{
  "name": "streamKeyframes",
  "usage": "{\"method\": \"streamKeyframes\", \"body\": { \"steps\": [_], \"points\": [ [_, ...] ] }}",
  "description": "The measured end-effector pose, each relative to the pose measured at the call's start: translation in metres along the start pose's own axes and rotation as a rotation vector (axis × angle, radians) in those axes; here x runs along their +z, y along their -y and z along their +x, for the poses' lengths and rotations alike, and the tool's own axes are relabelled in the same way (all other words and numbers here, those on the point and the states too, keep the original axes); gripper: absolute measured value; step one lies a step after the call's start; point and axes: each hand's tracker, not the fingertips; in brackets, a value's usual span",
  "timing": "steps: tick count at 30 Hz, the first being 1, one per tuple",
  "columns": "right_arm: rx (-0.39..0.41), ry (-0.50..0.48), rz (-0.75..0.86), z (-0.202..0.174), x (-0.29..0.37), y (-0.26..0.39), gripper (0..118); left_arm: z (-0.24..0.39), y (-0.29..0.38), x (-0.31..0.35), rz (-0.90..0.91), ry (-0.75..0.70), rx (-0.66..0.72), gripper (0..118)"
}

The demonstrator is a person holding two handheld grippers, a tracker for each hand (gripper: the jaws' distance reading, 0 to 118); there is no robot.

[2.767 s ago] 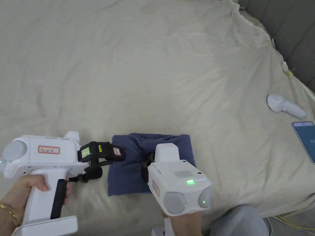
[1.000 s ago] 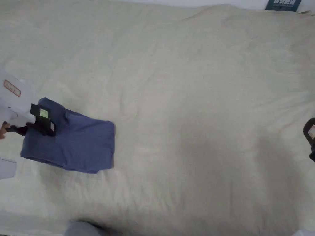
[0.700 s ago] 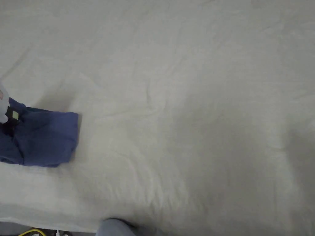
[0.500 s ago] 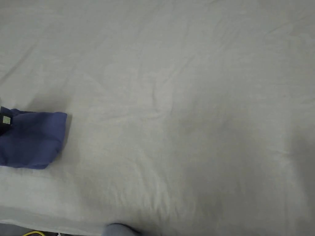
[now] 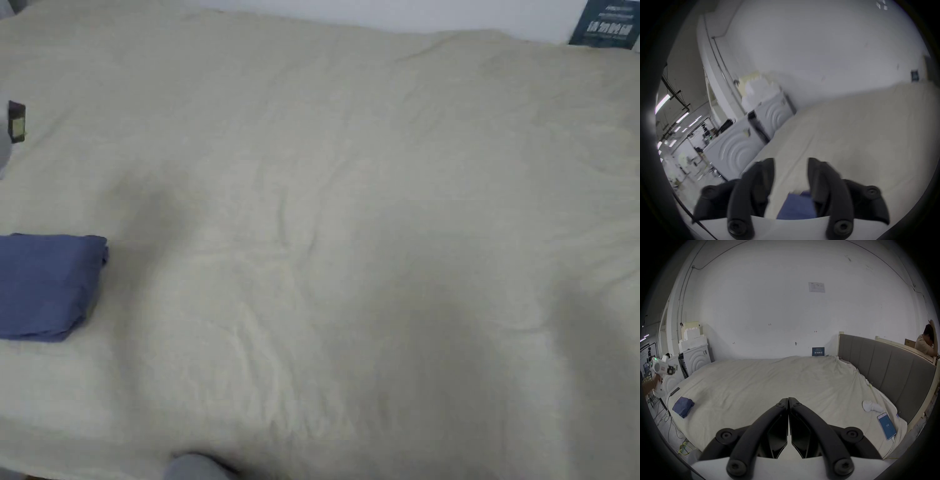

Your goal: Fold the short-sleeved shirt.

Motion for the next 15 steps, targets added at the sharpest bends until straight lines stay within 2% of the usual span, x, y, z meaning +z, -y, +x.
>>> {"method": "streamKeyframes", "body": {
  "steps": [1,2,5,8,15],
  "points": [
    [0.002,-0.006,0.014,0.003,0.003,-0.002,0,0.007,-0.008,0.012,0.037,0.008,0.034,23],
    [0.007,-0.010,0.029,0.007,0.005,-0.005,0,0.017,-0.017,0.030,0.068,0.040,0.080,15],
    [0.012,-0.025,0.061,0.016,0.012,-0.014,0,0.044,-0.034,0.070,0.127,0.156,0.177,2],
    [0.005,-0.052,0.090,0.023,0.018,-0.023,0,0.074,-0.042,0.112,0.162,0.264,0.264,0],
    [0.024,-0.056,0.167,0.028,0.026,-0.038,0,0.129,-0.038,0.188,0.247,0.460,0.313,0]
  ]
}}
